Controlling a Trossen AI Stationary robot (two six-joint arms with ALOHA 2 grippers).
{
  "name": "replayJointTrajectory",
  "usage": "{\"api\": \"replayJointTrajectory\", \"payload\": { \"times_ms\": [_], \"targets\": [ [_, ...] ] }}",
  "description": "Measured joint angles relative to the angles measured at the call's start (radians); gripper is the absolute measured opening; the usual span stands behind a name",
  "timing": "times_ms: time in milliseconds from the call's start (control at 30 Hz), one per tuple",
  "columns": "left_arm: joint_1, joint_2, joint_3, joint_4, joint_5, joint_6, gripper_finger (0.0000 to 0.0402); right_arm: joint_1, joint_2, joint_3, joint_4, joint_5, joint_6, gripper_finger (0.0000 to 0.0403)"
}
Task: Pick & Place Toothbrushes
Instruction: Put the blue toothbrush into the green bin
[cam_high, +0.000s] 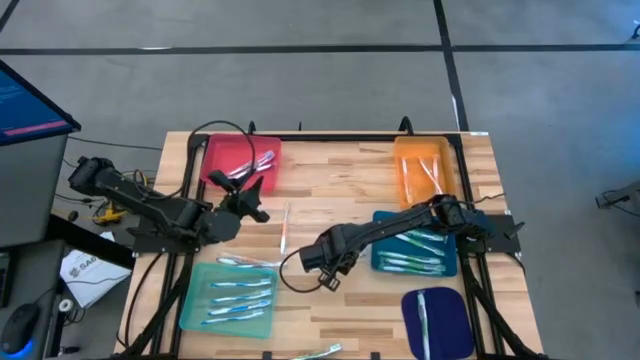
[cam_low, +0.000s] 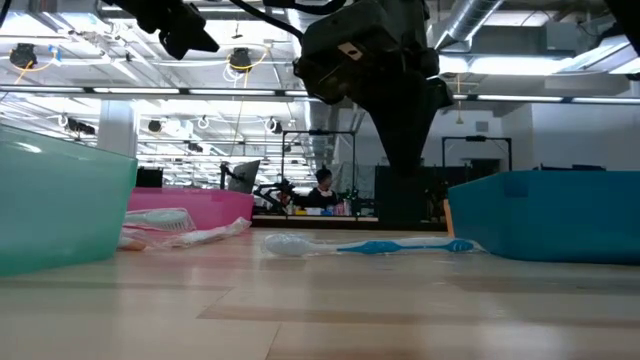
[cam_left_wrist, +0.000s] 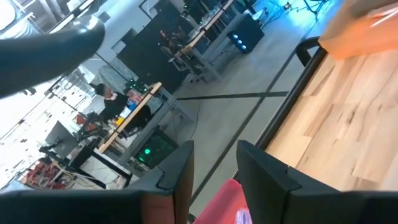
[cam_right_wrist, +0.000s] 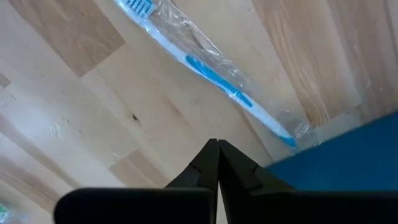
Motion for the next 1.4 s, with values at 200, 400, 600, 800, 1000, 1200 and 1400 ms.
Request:
{"api": "replayJointTrajectory", "payload": {
  "times_ms": [200,400,600,800,1000,1200,1400],
  "targets": [
    [0.0,0.0,0.0,0.006,0.006,0.0,0.0114,0.0,0.0,0.0,0.0,0.0,0.0,0.0],
    [0.0,0.0,0.0,0.007,0.007,0.0,0.0113,0.001,0.0,0.0,-0.001,-0.061,0.023,0.0],
    [0.0,0.0,0.0,0.007,0.007,0.0,0.0113,0.002,0.0,-0.023,0.0,-0.104,0.091,0.0],
    [0.0,0.0,0.0,0.007,0.009,0.0,0.0113,0.004,0.0,-0.094,0.002,-0.083,-0.029,0.0],
    [0.0,0.0,0.0,0.007,0.01,-0.001,0.0113,0.01,0.001,-0.148,0.017,-0.021,-0.115,0.0],
    [0.0,0.0,0.0,0.014,0.01,-0.007,0.0113,0.01,0.001,-0.217,0.091,-0.015,-0.126,0.0],
    [0.0,0.0,0.0,0.014,0.009,-0.011,0.0113,-0.008,0.001,-0.259,0.09,-0.001,-0.103,0.0]
  ]
}}
